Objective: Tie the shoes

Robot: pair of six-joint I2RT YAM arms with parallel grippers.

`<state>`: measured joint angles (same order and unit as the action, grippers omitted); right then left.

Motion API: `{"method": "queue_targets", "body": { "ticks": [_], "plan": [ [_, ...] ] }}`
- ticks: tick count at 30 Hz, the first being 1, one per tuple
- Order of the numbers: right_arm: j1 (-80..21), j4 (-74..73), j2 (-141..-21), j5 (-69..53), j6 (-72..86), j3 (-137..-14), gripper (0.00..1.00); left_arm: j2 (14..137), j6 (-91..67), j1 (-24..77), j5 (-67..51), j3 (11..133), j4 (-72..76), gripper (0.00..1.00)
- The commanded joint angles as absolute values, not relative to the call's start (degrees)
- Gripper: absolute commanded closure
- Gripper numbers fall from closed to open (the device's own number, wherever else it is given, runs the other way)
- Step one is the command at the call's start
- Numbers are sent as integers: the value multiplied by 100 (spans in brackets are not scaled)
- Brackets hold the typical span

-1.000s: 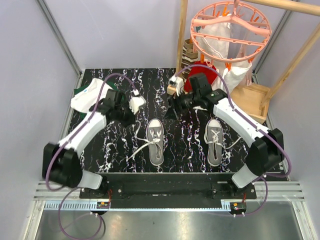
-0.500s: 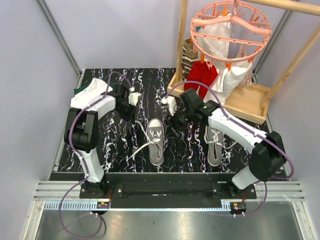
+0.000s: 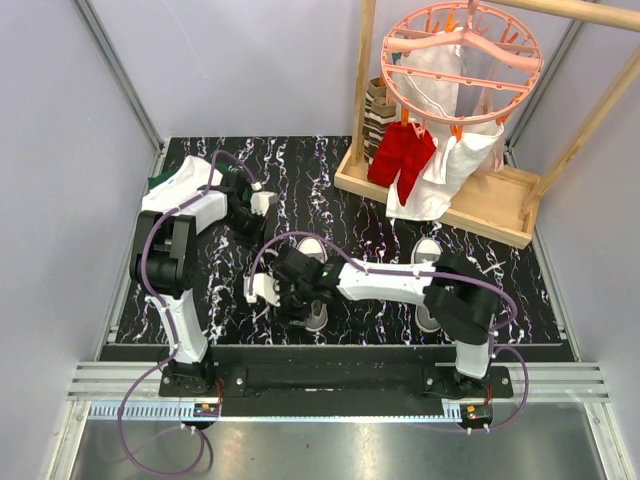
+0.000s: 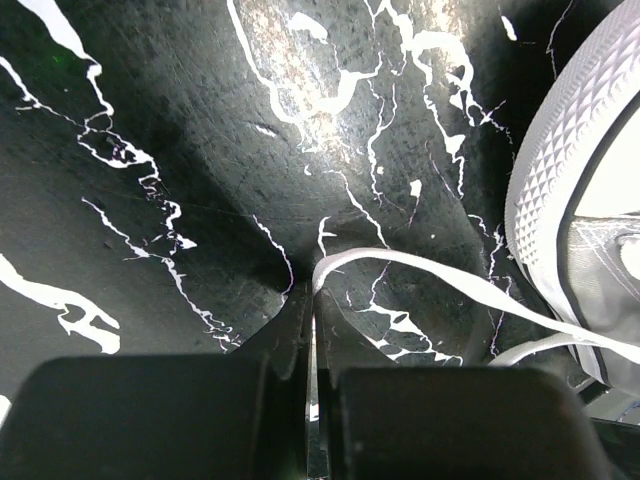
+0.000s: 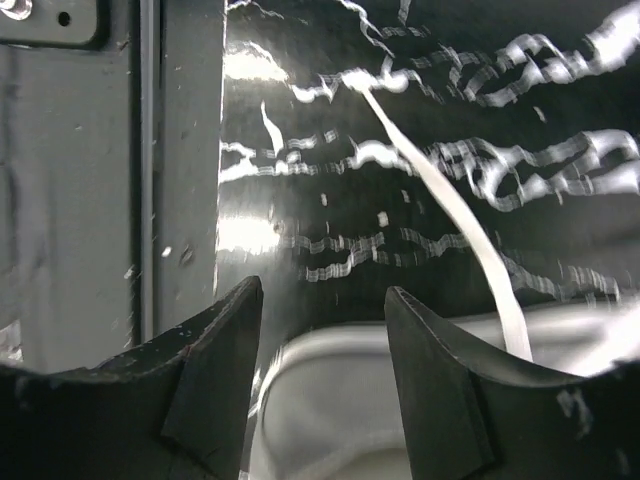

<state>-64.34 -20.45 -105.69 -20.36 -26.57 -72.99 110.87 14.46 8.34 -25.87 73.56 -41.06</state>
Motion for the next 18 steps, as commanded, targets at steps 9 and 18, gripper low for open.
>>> {"method": "queue_targets", "body": {
  "ticks": [9,18],
  "plan": [
    [-6530,-1002,-11636,-1872,-3594,-8279,41,11136,1564,677,-2909,7436,-4166,99],
    [-6530,-976,-11988,-2092,-4245,-8156,43,11144,1600,659,-2971,7427,-4157,99]
  ]
}}
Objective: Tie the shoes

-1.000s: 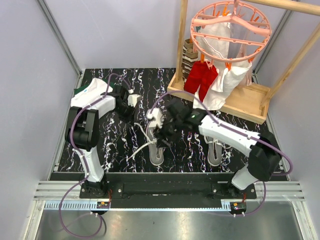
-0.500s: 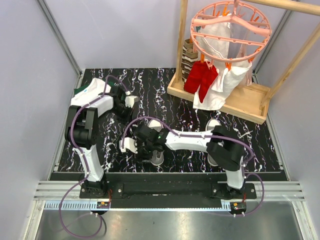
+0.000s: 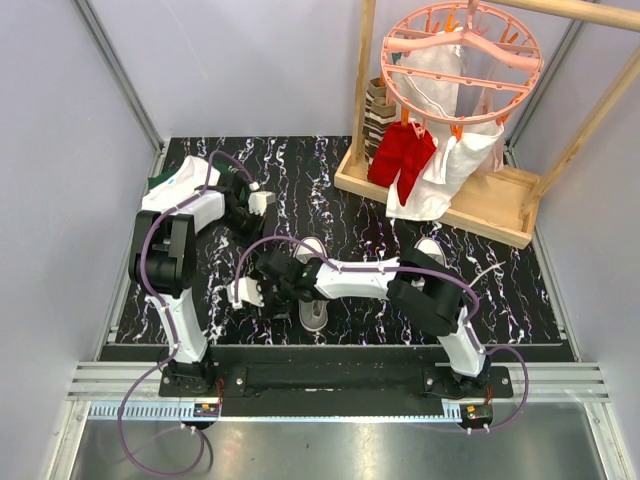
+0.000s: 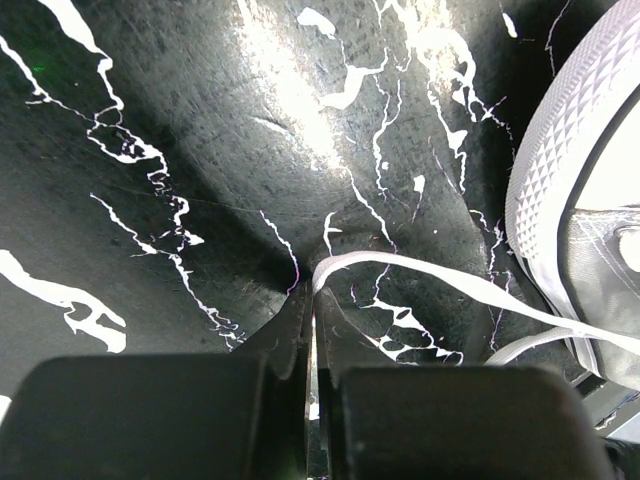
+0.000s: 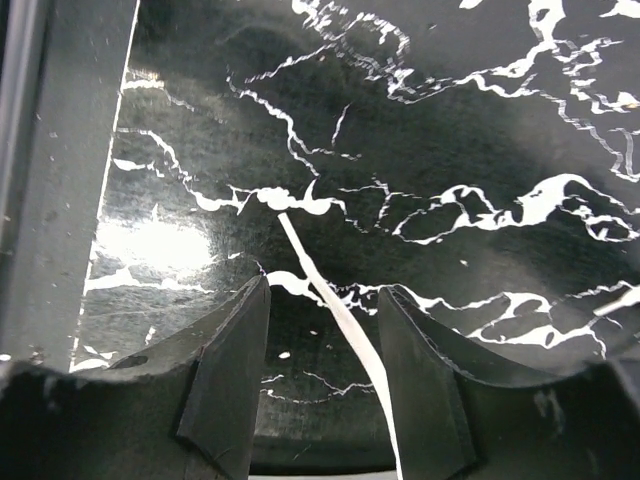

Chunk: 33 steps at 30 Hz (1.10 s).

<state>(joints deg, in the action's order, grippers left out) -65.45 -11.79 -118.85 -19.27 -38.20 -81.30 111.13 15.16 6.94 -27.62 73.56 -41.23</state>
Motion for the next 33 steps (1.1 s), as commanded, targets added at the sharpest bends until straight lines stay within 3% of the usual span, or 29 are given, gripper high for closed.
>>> {"method": "queue_targets", "body": {
  "ticks": [1,4,15,18,21,33],
  "plan": [
    [-6522,-984,-12014,-2092,-4332,-8148,44,11136,1617,668,-2971,7418,-4157,99],
    [-6486,-984,-12146,-2135,-4351,-8165,45,11092,1643,668,-2979,7357,-4131,99],
    [-6267,-1748,-12296,-2742,-4570,-8174,73,11021,1740,668,-2944,7260,-4069,99],
    [-6267,-1950,-12287,-2760,-4597,-8200,72,11004,1731,668,-2962,7260,-4069,99],
    [-6249,-2083,-12348,-2637,-4667,-8279,60,11004,1740,668,-2953,7268,-4078,98],
    [-5959,-3111,-12718,-2839,-4966,-9061,64,11004,1758,659,-2944,7251,-4096,98]
  ]
}}
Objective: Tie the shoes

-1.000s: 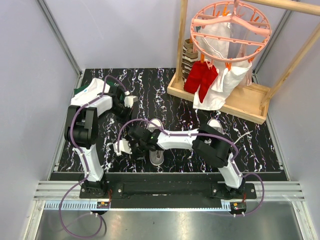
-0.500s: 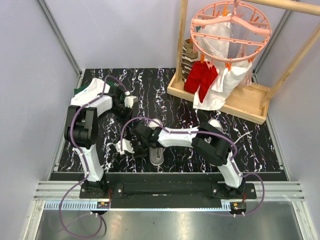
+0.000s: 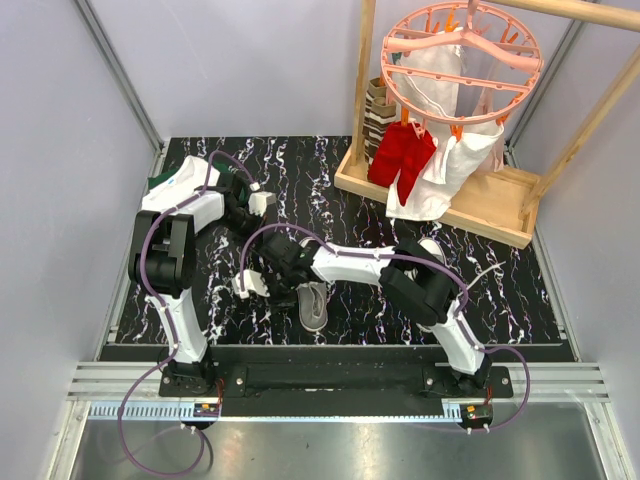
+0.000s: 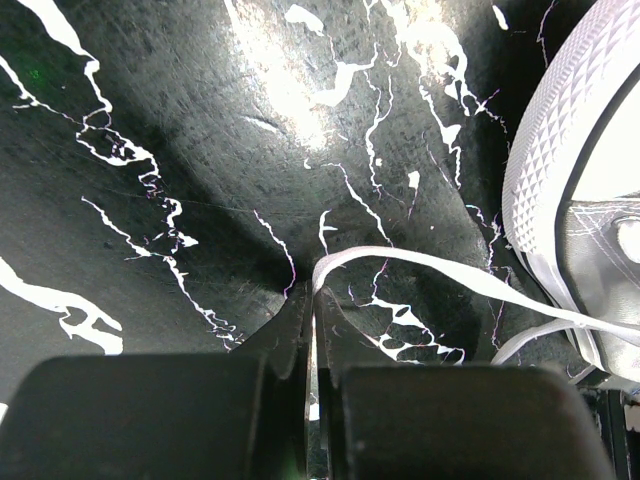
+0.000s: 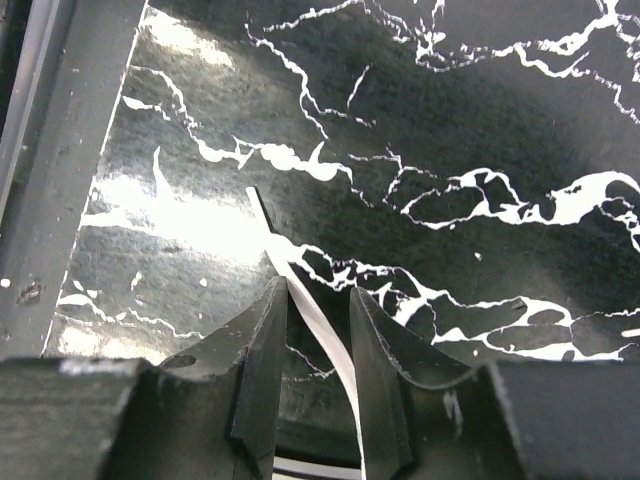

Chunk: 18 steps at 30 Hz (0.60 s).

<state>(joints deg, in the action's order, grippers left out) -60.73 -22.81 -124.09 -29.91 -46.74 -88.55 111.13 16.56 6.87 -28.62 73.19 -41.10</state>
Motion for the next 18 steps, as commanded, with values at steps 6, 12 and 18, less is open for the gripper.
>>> {"method": "queue_targets", "body": {
  "ticks": [6,12,18],
  "plan": [
    [-5977,-3682,-12999,-2909,-5001,-9386,61,11039,1775,668,-2953,7286,-4104,98],
    [-5994,-3885,-13175,-2743,-5168,-9343,81,11048,1784,668,-2971,7321,-4122,98],
    [-6012,-3394,-12578,-2506,-4634,-8957,100,10925,1837,659,-3111,7251,-4157,99]
  ]
}}
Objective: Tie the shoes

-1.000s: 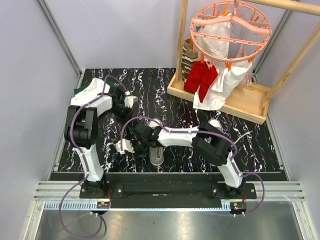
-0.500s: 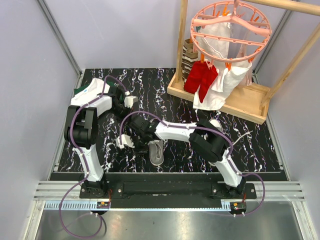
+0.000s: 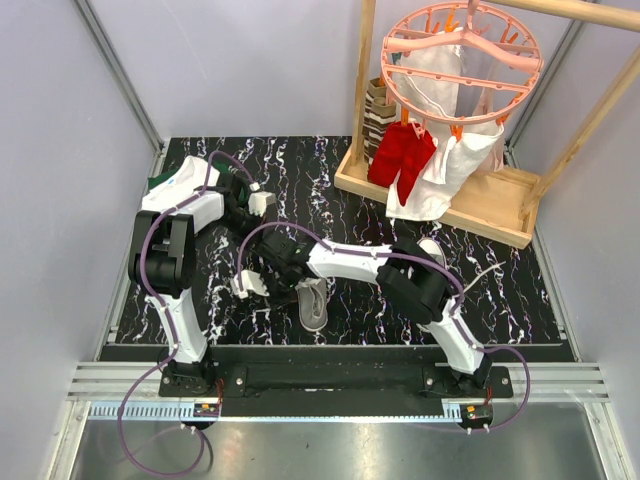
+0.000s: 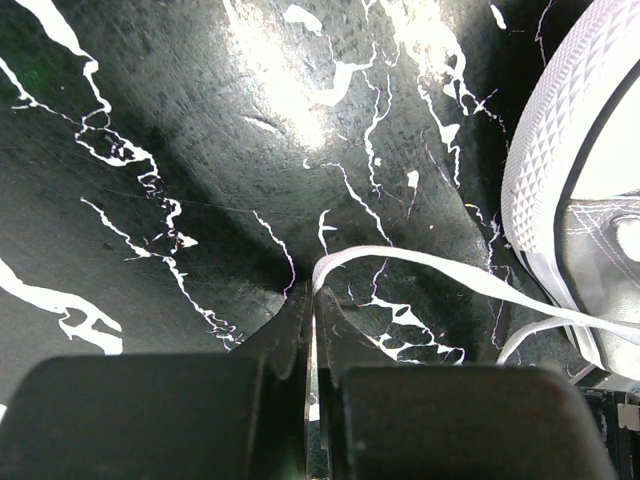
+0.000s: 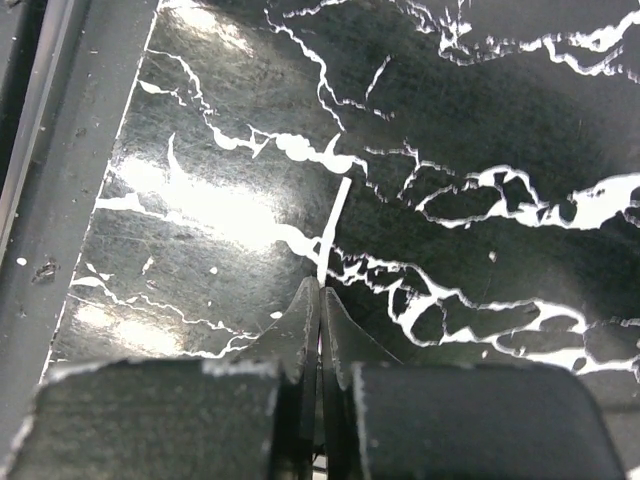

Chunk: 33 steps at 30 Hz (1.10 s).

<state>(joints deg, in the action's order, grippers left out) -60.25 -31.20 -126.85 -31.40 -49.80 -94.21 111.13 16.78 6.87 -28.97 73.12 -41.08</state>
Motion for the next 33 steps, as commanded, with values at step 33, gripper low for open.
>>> {"method": "queue_targets", "body": {
  "ticks": [33],
  "plan": [
    [-4808,-2321,-8474,-2505,-132,-5951,100,9062,4526,668,-2233,5732,-6153,100]
  ]
}}
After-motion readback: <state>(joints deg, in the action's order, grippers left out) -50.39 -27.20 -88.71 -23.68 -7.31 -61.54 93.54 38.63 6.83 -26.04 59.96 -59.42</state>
